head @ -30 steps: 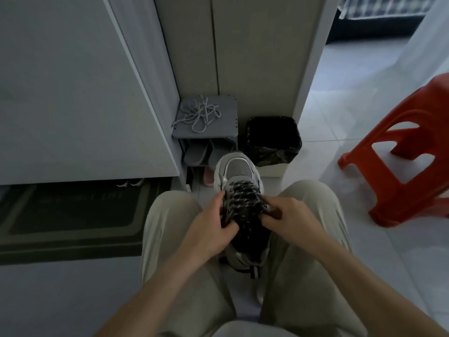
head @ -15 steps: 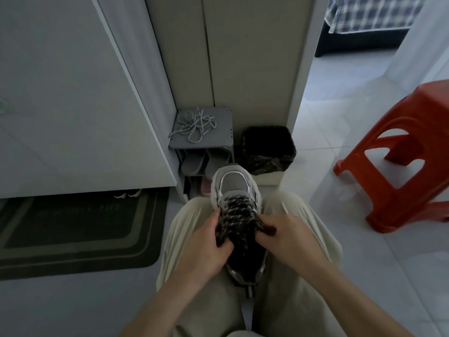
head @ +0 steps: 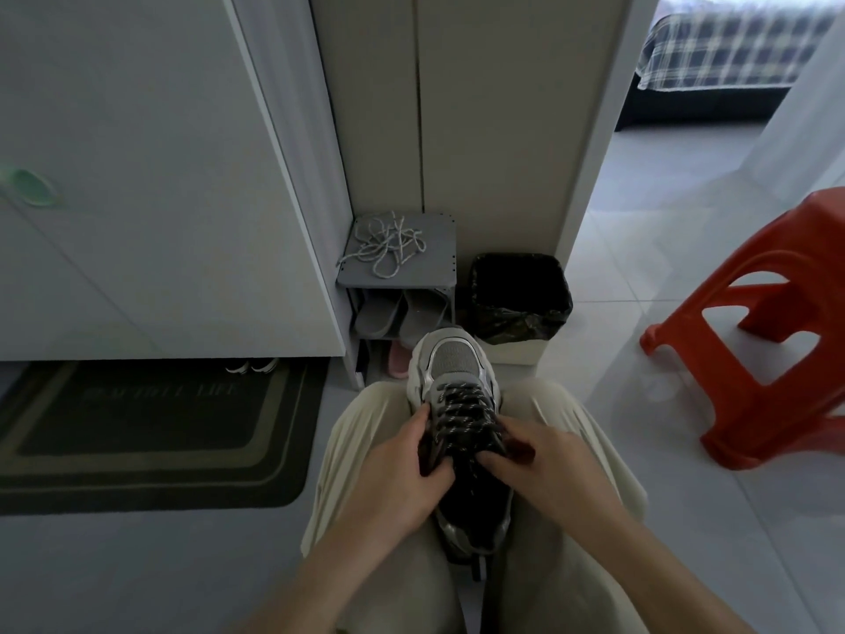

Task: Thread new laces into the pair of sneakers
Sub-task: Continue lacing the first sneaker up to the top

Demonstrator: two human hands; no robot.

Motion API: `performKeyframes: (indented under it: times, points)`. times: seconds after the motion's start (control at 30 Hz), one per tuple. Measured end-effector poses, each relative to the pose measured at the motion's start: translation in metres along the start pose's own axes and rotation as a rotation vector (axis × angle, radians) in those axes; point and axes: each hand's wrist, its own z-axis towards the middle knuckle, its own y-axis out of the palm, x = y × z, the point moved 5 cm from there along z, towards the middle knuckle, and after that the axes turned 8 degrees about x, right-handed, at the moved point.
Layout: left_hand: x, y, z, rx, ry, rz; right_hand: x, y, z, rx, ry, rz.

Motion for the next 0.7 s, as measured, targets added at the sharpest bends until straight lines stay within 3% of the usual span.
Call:
performKeyframes:
  times: [0.17,0.43,0.7]
  points:
    - [-0.006,-0.001,0.002,-0.025,-0.020,-0.002,-0.001,0.000,-0.002,0.006,0.013,0.098]
    - [-0.009,0.001,0.004,-0.033,-0.042,0.041,0.000,0.008,0.000,0.031,0.002,0.022]
    - [-0.016,0.003,0.006,0.000,-0.055,0.075,0.000,0.001,0.002,0.153,0.158,0.278]
